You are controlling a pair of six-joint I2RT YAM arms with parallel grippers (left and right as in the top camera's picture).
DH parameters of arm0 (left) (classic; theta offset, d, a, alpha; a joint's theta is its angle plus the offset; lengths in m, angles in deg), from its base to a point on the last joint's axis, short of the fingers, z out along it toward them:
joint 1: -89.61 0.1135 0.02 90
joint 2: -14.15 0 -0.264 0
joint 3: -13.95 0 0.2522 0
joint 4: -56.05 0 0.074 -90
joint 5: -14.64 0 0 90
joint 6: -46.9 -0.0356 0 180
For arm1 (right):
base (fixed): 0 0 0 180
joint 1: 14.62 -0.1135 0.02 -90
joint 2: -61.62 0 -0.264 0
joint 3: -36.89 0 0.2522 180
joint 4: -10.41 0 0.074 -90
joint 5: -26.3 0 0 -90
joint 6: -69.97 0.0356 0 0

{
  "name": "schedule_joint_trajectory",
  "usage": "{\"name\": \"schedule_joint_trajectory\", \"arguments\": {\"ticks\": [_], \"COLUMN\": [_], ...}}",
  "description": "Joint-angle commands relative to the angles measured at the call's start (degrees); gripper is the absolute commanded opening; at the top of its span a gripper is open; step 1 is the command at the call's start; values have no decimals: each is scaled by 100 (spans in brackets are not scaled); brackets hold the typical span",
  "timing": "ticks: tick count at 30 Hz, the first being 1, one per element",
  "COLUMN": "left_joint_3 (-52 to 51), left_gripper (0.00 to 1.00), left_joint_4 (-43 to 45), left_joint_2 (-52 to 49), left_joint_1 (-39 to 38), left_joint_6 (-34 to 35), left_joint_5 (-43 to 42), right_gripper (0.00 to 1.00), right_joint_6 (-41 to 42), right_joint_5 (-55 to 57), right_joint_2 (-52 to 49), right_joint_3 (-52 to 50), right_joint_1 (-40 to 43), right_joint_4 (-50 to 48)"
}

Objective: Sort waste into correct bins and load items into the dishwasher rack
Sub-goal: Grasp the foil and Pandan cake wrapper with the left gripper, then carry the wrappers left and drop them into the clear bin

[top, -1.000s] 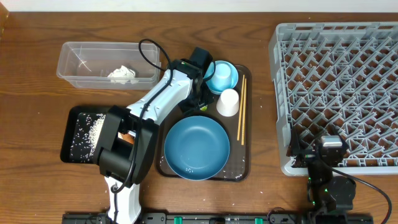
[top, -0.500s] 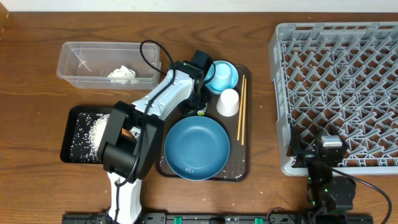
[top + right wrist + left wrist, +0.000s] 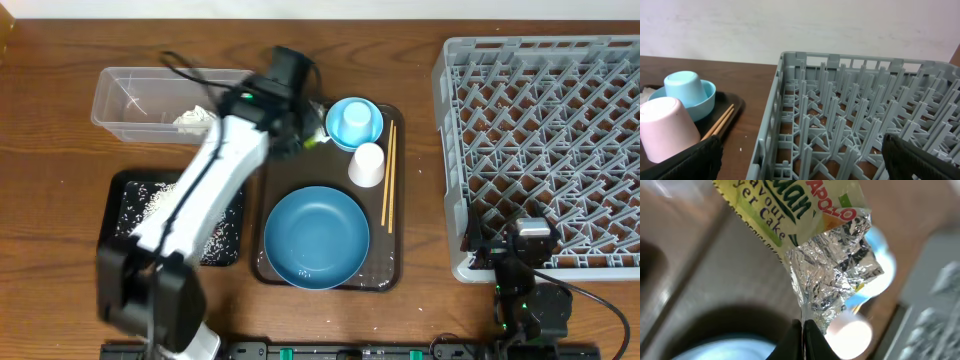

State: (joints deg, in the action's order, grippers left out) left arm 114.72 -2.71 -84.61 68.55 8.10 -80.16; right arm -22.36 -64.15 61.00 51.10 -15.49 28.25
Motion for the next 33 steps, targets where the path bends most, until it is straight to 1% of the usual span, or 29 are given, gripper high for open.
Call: {"name": "schedule_joint_trajectory", "arguments": {"ticks": [1,4,9,12,14,15,16,19,21,22,23,26,28,30,33], "left_joint_3": [101,98,87,87,87,87,87,87,87,87,90,90,90,90,87], "left_gripper": [6,6,6,7,17,27,32,56,62,62,62,61,61,63,65], "left_joint_4": [109,280,457,566,640,660,660,623,605,584,590,680,752,769,756], "left_joint_2": [140,118,-105,-269,-350,-380,-393,-400,-387,-367,-332,-170,-66,-11,-42], "left_joint_1": [234,468,885,1165,1342,1423,1473,1615,1639,1639,1637,1580,1467,1274,872], "left_joint_6": [-28,-31,-28,-28,-28,-31,-31,-33,-39,-114,-323,-931,-1110,-1193,-1408], "left_joint_5": [817,1003,1681,1886,1899,1899,1899,1897,1867,1749,1434,146,-527,-809,-793], "right_gripper": [99,99,99,99,99,99,99,99,99,99,99,99,99,99,99], "right_joint_6": [13,13,13,13,13,13,13,13,13,13,13,13,13,13,13], "right_joint_5": [-20,-22,-22,-22,-22,-22,-22,-22,-22,-22,-22,-22,-22,-22,-22], "right_joint_2": [24,24,24,24,24,24,24,24,24,24,24,24,24,24,24], "right_joint_3": [-13,-13,-13,-13,-13,-13,-13,-13,-13,-13,-13,-13,-13,-13,-13], "right_joint_1": [44,44,44,44,44,44,44,44,44,44,44,42,44,44,44], "right_joint_4": [20,20,20,20,20,20,20,20,20,20,20,20,20,20,20]}}
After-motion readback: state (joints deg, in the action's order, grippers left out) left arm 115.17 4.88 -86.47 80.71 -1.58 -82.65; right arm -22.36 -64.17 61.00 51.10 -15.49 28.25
